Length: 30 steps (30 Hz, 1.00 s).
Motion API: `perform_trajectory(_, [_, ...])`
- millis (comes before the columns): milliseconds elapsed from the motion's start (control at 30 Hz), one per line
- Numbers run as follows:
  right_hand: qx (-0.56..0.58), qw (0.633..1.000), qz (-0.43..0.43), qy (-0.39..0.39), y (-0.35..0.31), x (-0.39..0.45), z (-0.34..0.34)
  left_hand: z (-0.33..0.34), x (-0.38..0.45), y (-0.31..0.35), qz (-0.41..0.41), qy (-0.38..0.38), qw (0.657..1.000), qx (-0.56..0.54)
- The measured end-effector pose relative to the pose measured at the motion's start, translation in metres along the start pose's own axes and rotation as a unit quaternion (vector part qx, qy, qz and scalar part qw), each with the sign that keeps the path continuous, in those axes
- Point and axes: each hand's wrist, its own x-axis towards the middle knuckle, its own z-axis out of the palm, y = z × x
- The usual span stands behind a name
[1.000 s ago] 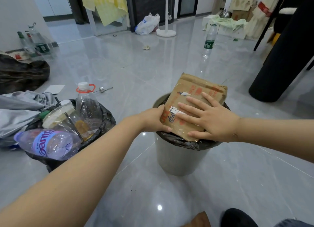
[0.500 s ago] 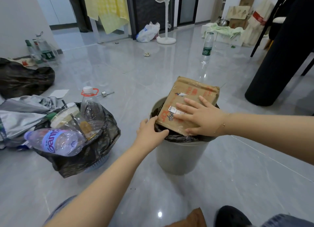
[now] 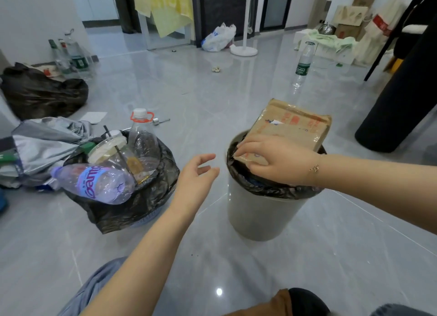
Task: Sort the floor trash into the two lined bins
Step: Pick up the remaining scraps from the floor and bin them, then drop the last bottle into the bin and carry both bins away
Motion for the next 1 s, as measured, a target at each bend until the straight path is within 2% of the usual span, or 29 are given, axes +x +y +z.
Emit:
perform_trajectory(100, [0.048,0.999,0.001,-0.013,-0.026,0.03,0.013,-0.034,-0.002,-0.013,0.017,0.041,0.999,0.011])
perform_trajectory(167, [0.062,0.997,-0.005,-0.043,-0.043,0.054,0.025,-0.061,0.0,-0.028,0.04,0.078,0.993,0.085])
perform_trajectory(300, [0.055,0.995,-0.006,-0.082,-0.061,0.091,0.041,-0.096,0.007,-0.054,0.122,0.103,0.928,0.336])
perform_trajectory(400, [0.052,0.993,0.017,-0.106,-0.062,0.113,0.048,-0.101,0.018,-0.07,0.105,0.073,0.891,0.436])
perform_trajectory(500, [0.061,0.99,0.036,-0.124,-0.053,0.134,0.051,-0.094,0.03,-0.079,0.082,0.067,0.876,0.471])
perform_trajectory(667, [0.088,0.989,0.029,-0.115,-0.042,0.16,0.052,-0.085,0.042,-0.083,0.032,0.098,0.859,0.501])
perform_trajectory(800, [0.204,0.975,0.038,-0.083,-0.038,0.165,0.056,-0.076,0.043,-0.077,-0.002,0.122,0.853,0.508])
perform_trajectory(1000, [0.337,0.933,0.026,-0.124,-0.04,0.161,0.049,-0.058,0.026,-0.048,0.007,0.145,0.851,0.504])
